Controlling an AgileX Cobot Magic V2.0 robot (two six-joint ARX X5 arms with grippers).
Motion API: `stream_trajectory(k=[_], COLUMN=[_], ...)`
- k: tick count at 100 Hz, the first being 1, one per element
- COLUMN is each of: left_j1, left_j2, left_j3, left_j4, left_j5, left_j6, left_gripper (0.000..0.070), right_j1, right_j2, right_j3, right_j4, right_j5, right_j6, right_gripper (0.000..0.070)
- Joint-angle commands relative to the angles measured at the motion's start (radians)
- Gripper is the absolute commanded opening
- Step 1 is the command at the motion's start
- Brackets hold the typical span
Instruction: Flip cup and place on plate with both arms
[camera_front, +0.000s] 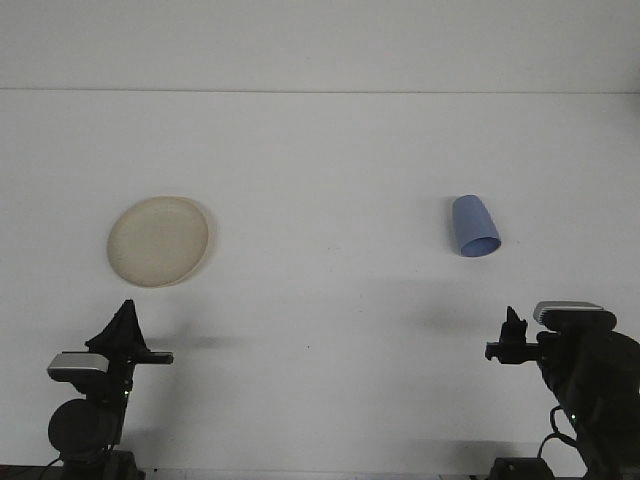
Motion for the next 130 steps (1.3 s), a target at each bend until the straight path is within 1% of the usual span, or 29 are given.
stream_trajectory(k=[1,13,31,49,64,83,116,123,130], left_j1=[0.001,0.001,0.001,0.001,0.001,0.001,0.001,0.001,0.001], left_j2=[-0.002,-0.002,-0.002,-0.002,-0.002,-0.002,-0.002,-0.002,-0.002], left_j3=[-0.020,-0.020,-0.020,-0.020,-0.020,-0.020,-0.020,-0.020,-0.020], left_j4=[0.012,0.012,0.012,0.012,0.012,0.012,0.012,0.012,0.012], left_j5=[0.002,0.002,0.002,0.002,0.002,0.002,0.002,0.002,0.002], left_j6=[0.013,0.013,0.013,0.013,0.013,0.013,0.013,0.013,0.013], left_gripper=[0.0011,0.0011,0.0011,0.0011,0.0011,0.0011,0.0011,0.0011,0.0011], right_j1=[-0.002,-0.002,-0.002,-0.002,-0.006,-0.008,-0.069,-0.087,-0.108], right_j2=[0.006,0.019,0.122,0.267,0.354,0.433,0.561,0.606,0.657], right_j3=[0.015,0.015,0.015,0.011,-0.015,-0.104,-0.351,-0.361,-0.361], right_j4=[0.005,0.014,0.082,0.220,0.358,0.538,0.949,1.002,1.069], right_j5=[-0.001,-0.001,0.000,0.000,0.000,0.000,-0.003,-0.018,-0.059], right_j6=[0.006,0.014,0.010,-0.014,-0.014,-0.019,-0.021,-0.023,-0.026], right_gripper=[0.0463,0.0463,0.0463,0.0463,0.0463,0.0463,0.0463,0.0463,0.0463])
